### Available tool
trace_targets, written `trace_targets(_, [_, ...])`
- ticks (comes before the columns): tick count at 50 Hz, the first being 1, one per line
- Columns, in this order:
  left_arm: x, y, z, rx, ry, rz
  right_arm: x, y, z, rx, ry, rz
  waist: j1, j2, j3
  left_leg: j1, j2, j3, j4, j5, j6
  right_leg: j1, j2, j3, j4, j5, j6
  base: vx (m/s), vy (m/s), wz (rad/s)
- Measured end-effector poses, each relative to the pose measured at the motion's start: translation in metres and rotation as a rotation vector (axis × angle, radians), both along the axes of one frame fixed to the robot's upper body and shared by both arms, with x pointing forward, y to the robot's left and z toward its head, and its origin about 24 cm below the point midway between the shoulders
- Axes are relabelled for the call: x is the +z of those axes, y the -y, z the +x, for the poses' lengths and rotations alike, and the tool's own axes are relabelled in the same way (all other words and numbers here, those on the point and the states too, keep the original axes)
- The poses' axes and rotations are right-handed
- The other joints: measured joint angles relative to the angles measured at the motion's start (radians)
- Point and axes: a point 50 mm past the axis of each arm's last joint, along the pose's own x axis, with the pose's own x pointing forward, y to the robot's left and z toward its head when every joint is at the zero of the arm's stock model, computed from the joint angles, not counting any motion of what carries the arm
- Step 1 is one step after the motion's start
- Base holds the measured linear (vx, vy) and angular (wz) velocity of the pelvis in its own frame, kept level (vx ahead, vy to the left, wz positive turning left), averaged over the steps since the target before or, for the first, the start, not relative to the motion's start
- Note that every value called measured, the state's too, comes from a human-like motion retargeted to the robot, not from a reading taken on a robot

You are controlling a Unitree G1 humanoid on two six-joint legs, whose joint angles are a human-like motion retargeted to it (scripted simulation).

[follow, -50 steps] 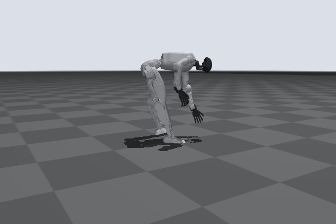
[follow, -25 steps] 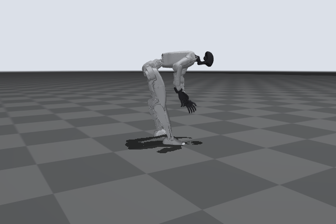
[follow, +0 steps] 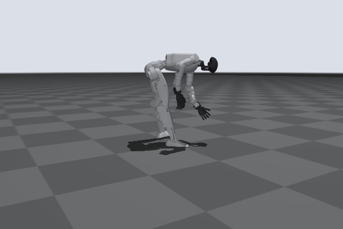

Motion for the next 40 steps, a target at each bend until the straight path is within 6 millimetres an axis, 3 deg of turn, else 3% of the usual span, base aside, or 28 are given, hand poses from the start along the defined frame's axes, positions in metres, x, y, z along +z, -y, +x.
trace_targets(3, [-0.033, 0.027, -0.016, -0.136, 0.031, 0.114, -0.002, 0.008, -0.001, -0.017, -0.009, 0.084, 0.025, -0.001, 0.000, 0.025, 0.010, 0.036, 0.002, 0.006, 0.000, 0.012, 0.006, -0.008, 0.017, -0.006, 0.000, -0.06, -0.03, -0.30])
trace_targets(6, [-0.053, 0.033, -0.026, -0.185, 0.008, 0.044, -0.004, 0.020, -0.004, -0.089, 0.003, 0.129, 0.048, 0.024, 0.000, 0.058, 0.002, 0.008, 0.000, -0.010, 0.000, 0.051, 0.003, 0.011, 0.000, -0.010, 0.000, 0.13, -0.02, -0.05])
trace_targets(10, [-0.071, 0.016, -0.029, -0.110, 0.016, 0.063, -0.006, 0.033, -0.010, -0.152, 0.021, 0.158, 0.088, 0.048, 0.000, 0.080, 0.002, 0.011, 0.000, -0.015, 0.000, 0.070, 0.004, 0.015, 0.000, -0.014, 0.000, 0.00, 0.00, 0.00])
trace_targets(14, [-0.074, -0.024, -0.017, 0.104, 0.027, 0.083, -0.005, 0.042, -0.013, -0.178, 0.036, 0.174, 0.113, 0.062, 0.000, 0.078, 0.001, 0.012, 0.000, -0.014, 0.000, 0.065, 0.003, 0.016, 0.000, -0.012, 0.000, 0.00, 0.00, 0.00])
trace_targets(17, [-0.058, -0.058, -0.004, 0.292, 0.051, 0.108, 0.002, 0.044, -0.008, -0.145, 0.059, 0.125, 0.118, 0.083, 0.000, 0.007, 0.025, 0.027, 0.032, 0.002, 0.001, 0.001, 0.005, -0.023, 0.028, -0.011, 0.000, -0.18, -0.03, 0.23])
trace_targets(19, [-0.044, -0.092, 0.003, 0.464, 0.040, 0.051, -0.002, 0.041, -0.007, -0.144, 0.044, 0.123, 0.112, 0.065, 0.000, 0.024, 0.015, 0.024, 0.018, -0.005, 0.000, 0.011, 0.007, -0.007, 0.021, -0.011, 0.000, 0.09, 0.02, 0.00])
trace_targets(23, [0.002, -0.152, -0.001, 0.781, 0.042, -0.097, -0.002, 0.027, -0.005, -0.110, 0.048, 0.117, 0.074, 0.032, 0.000, -0.002, 0.014, 0.025, 0.003, 0.007, 0.001, -0.018, 0.008, -0.010, 0.016, -0.005, 0.000, 0.01, 0.00, 0.14])
trace_targets(26, [0.032, -0.163, -0.008, 0.839, 0.047, -0.232, -0.002, 0.021, -0.005, -0.105, 0.056, 0.088, 0.046, 0.025, 0.000, -0.022, 0.009, -0.014, 0.000, 0.005, 0.000, -0.025, 0.006, -0.005, 0.000, -0.001, 0.000, 0.07, 0.01, 0.23])
trace_targets(28, [0.048, -0.154, -0.009, 0.798, 0.058, -0.224, 0.001, 0.018, -0.004, -0.097, 0.066, 0.085, 0.031, 0.019, 0.000, -0.040, 0.011, -0.020, 0.000, 0.010, 0.001, -0.040, 0.006, -0.011, 0.000, 0.002, 0.000, -0.04, 0.01, 0.08])
trace_targets(30, [0.060, -0.134, -0.006, 0.726, 0.076, -0.049, 0.006, 0.010, -0.003, -0.058, 0.074, 0.132, 0.016, -0.005, 0.000, -0.082, 0.026, 0.020, 0.043, 0.006, 0.001, -0.078, 0.005, -0.028, 0.019, 0.003, 0.000, -0.14, 0.04, 0.23])
trace_targets(33, [0.055, -0.084, 0.004, 0.547, 0.084, 0.097, 0.004, 0.010, -0.001, -0.071, 0.062, 0.077, 0.008, 0.016, 0.000, -0.074, 0.008, -0.022, 0.017, 0.009, 0.001, -0.059, -0.003, -0.028, 0.002, 0.005, 0.000, 0.08, 0.09, 0.10])
trace_targets(36, [0.038, -0.031, 0.007, 0.357, 0.100, 0.246, 0.004, 0.007, 0.004, -0.072, 0.047, 0.055, 0.010, 0.018, 0.000, -0.058, -0.006, -0.026, 0.000, 0.010, 0.001, -0.047, -0.010, -0.025, 0.000, 0.009, 0.000, 0.02, 0.11, -0.15])
trace_targets(40, [-0.005, 0.033, -0.005, 0.055, 0.121, 0.348, 0.010, 0.009, 0.010, -0.072, 0.034, 0.077, 0.027, 0.035, 0.000, -0.029, -0.022, -0.018, 0.000, 0.002, 0.000, -0.015, -0.023, -0.028, 0.000, 0.011, 0.000, -0.01, 0.13, -0.17])
